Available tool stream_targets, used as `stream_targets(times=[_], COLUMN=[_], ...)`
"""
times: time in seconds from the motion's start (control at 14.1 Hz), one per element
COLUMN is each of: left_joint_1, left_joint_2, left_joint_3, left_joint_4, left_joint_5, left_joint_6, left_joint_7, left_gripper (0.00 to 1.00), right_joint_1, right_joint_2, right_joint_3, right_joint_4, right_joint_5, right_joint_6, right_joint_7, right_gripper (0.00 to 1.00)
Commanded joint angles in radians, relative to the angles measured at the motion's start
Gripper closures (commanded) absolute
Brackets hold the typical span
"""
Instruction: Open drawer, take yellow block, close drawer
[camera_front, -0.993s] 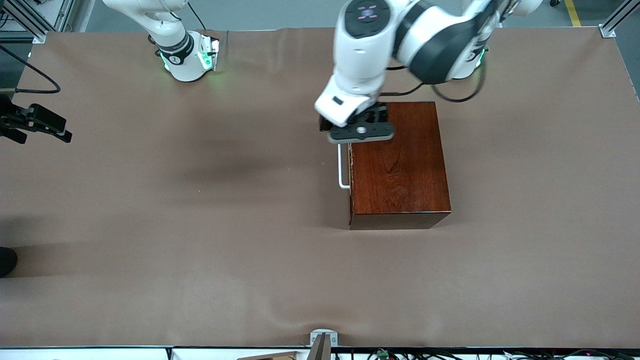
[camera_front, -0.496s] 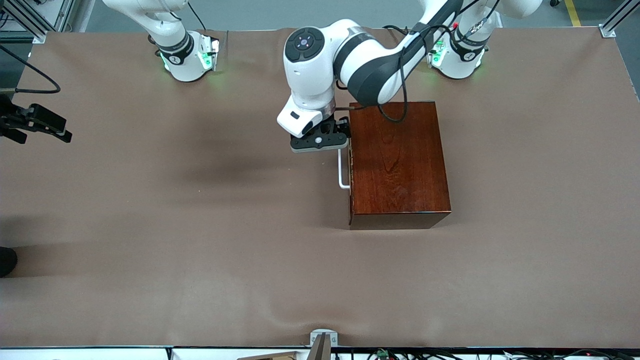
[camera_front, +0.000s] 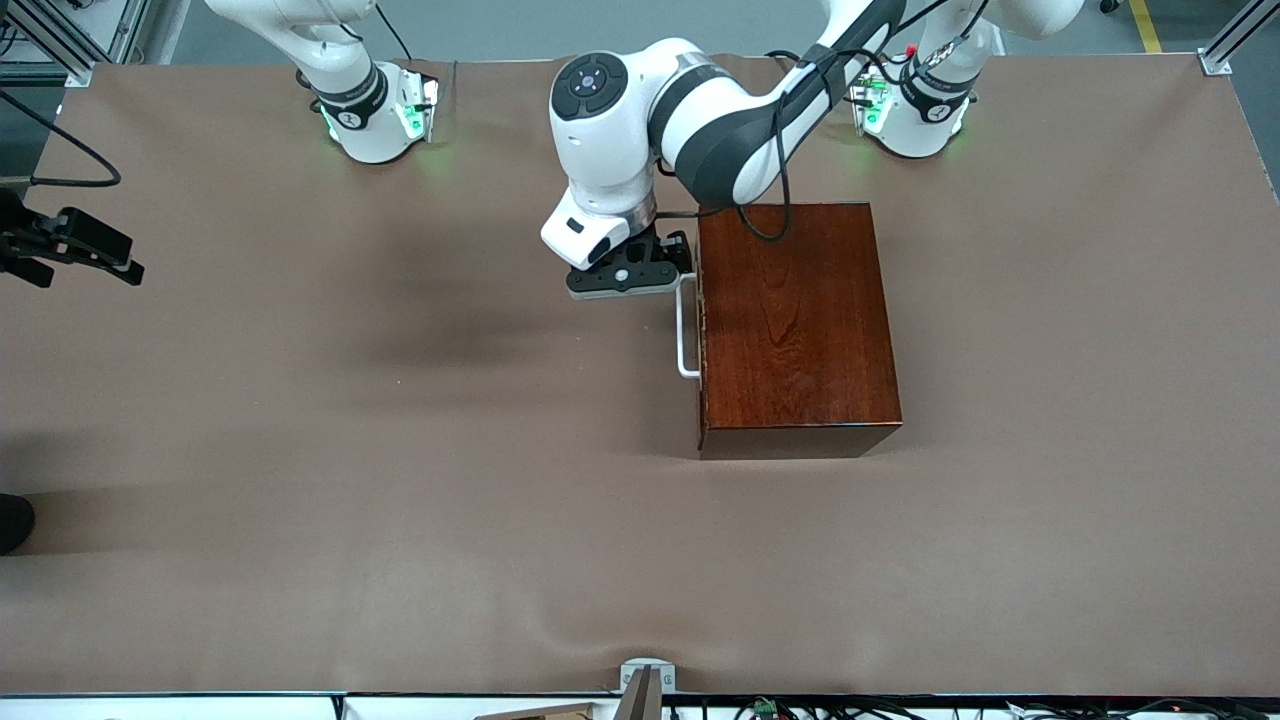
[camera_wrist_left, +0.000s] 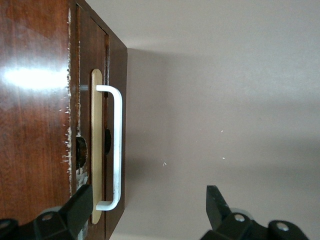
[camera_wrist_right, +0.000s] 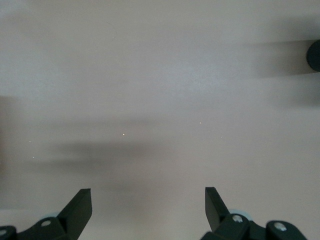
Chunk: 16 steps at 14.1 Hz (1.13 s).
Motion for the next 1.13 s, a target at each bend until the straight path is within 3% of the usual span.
stream_targets(times=[0.0, 0.35, 1.06], left_joint_1=[-0.021, -0.067, -0.059], left_joint_2=[0.062, 0.106, 0.145], left_joint_3=[0.03, 0.05, 0.05], left_joint_4=[0.041, 0.038, 0.035], left_joint_5=[0.033, 0.069, 0.108], left_joint_6=[0.043, 0.048, 0.024], left_joint_7=[-0.001, 0.017, 0.016], left_gripper=[0.0, 0.0, 0.0], right_joint_1=[-0.024, -0.022, -0.022], right_joint_2=[-0.003, -0.003, -0.003], right_joint_3=[0.018, 0.018, 0.016], right_joint_4=[0.001, 0.003, 0.003], right_joint_5=[0.007, 0.007, 0.007], right_joint_6=[-0.003, -0.003, -0.003], right_joint_7=[0.002, 0.002, 0.002], right_gripper=[0.0, 0.0, 0.0])
